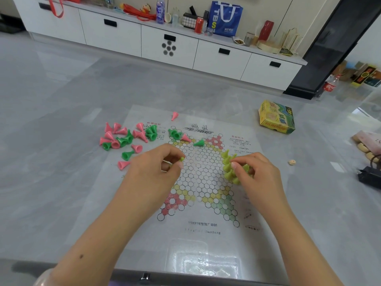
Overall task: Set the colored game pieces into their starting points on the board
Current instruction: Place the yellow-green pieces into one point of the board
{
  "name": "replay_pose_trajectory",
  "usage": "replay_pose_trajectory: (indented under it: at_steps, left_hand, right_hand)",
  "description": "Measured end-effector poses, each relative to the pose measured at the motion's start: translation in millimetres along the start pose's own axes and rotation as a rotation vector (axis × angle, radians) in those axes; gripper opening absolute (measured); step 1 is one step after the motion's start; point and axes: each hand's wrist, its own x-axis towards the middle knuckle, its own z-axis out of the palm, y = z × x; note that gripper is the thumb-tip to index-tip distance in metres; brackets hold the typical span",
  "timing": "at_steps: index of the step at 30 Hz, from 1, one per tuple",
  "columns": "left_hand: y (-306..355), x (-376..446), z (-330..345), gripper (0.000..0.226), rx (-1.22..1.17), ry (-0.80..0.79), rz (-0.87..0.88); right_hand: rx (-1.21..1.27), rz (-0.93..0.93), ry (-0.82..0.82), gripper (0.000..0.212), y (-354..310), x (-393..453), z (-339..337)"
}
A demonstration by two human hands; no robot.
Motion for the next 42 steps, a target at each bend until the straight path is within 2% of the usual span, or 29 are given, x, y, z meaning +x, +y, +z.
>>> replay_pose_trajectory:
  at_steps: [3,6,9,12,15,19,22,24,26,29,33,38,42]
  left_hand:
    - [2,-2,4,0.027,-0.027,-0.031,-0.036]
    - [8,-6,11,0.043,-0.059,-0.085,-0.039]
    - [9,-8,15,0.046,-0.099,-0.102,-0.002]
    - [6,-9,13,0.049,-0.109,-0.083,0.019]
    - [5,-8,11,0.056,-0.097,-0.072,0.017]
    - [6,-7,11,0.060,-0.033,-0.114,0.014]
    - [0,-6,7,0.060,0.256,-0.101,0.061]
    - [-13,-1,-1,0.052,0.557,0.019,0.060]
    - [-25,5,-13,0.043,0.726,0.115,-0.017]
    - [-36,10,-27,0.041,0.714,0.153,-0.145]
    - [-51,13,-34,0.031,0.719,0.079,-0.221]
    - [-54,15,-38,0.011,0.689,0.105,-0.221]
    - [-51,15,-37,0.015,0.660,0.099,-0.220]
  right_hand:
    - [0.124,-0.085,-0.064,0.018,-23,-6,-2]
    - [0.215,-0.168,-0.209,0.013,-50,-13,3]
    - [0.236,-0.243,-0.255,0.010,-64,-16,7]
    - [0.310,-0.179,-0.271,0.008,-66,-16,8]
    - [0.433,-0.056,-0.283,0.016,-66,-16,7]
    - [0.456,-0.014,-0.309,0.015,-69,-17,6]
    - [0.441,0.030,-0.264,0.015,-64,-15,6]
    - [0.423,0.073,-0.194,0.017,-57,-13,4]
    - [0.431,0.114,-0.125,0.020,-50,-12,2]
    - [0.418,0.149,-0.065,0.021,-40,-11,-3]
    - [0.378,0.178,0.010,0.021,-29,-9,-8]
    - [0.311,0.236,0.126,0.018,-13,-7,-15]
    - [0.270,0.266,0.104,0.015,-5,-7,-21]
